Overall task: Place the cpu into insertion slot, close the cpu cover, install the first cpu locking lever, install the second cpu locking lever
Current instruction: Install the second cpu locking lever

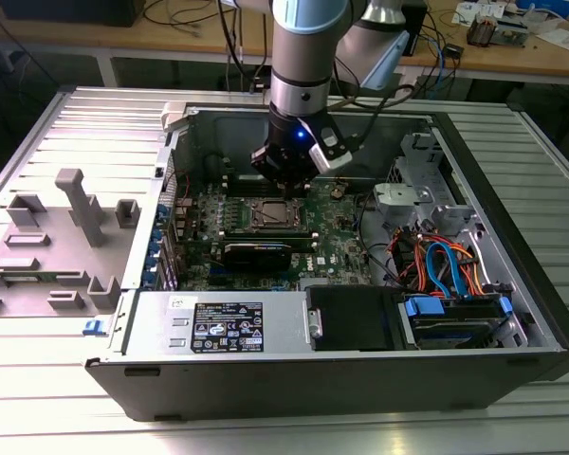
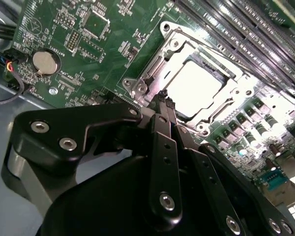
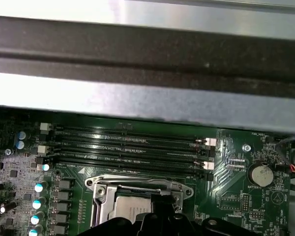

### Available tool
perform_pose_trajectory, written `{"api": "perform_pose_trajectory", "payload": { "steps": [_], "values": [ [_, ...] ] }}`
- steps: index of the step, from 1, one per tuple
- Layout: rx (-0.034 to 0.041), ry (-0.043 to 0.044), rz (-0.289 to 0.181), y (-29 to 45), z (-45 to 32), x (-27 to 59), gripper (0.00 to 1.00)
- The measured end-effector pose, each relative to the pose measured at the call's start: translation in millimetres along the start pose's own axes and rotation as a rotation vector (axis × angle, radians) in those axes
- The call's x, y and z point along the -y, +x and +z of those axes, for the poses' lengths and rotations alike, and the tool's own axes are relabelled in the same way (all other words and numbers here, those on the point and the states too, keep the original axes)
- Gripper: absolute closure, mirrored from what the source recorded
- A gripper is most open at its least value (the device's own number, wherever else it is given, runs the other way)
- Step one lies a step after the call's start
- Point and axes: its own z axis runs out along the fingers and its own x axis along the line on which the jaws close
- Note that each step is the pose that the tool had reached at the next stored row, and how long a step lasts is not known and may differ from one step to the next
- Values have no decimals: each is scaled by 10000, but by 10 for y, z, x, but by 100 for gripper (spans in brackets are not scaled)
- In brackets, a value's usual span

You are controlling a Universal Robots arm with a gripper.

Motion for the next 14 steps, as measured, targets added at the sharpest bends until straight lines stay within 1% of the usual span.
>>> {"api": "perform_pose_trajectory", "payload": {
  "steps": [2,5,13,14],
  "values": [
    [0,0,0,2,0,23,89],
    [-1,12,0,8,2,84,89],
    [-2,32,0,17,1,184,89],
    [-4,34,1,20,-11,209,89]
  ]
}}
